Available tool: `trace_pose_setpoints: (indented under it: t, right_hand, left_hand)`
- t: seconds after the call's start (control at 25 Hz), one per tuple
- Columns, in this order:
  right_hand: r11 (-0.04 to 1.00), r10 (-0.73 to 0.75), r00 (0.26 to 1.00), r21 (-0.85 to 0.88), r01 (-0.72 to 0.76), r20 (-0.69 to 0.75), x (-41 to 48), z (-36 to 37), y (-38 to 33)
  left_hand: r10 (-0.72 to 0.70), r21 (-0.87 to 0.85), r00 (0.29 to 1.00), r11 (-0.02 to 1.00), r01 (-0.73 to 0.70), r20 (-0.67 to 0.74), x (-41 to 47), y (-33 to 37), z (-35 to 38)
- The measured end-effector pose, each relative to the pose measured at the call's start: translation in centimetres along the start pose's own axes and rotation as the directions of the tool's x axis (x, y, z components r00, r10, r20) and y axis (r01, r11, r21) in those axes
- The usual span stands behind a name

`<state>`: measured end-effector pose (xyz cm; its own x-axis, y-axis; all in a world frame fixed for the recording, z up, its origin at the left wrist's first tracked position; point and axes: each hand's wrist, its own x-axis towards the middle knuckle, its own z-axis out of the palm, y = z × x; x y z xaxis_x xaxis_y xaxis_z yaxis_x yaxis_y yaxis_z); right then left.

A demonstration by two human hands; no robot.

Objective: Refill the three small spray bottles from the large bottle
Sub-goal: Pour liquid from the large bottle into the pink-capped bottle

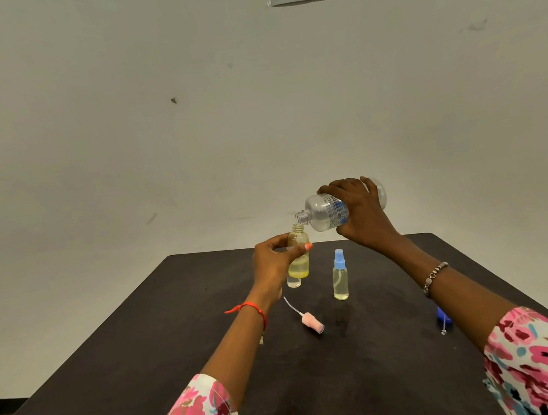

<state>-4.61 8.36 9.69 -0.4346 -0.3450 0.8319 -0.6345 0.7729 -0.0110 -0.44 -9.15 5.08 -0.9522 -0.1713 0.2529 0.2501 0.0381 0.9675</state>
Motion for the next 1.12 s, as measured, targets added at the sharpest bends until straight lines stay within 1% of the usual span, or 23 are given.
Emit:
trace_pose_setpoints:
  t: [0.16,1.12]
  right_hand:
    - [1.000,-0.001,1.000,-0.008,0.001,-0.005,0.06,0.07,0.07]
    - [1.000,-0.003,1.000,-0.005,0.003,-0.001,0.13,-0.10,-0.01]
  left_hand:
    - [0.001,0.025,1.000,1.000,-0.001,-0.007,-0.04,0.06,0.04]
    - [-0.013,0.030,1.000,0.999,0.014,-0.019,-0.29,0.31,0.06]
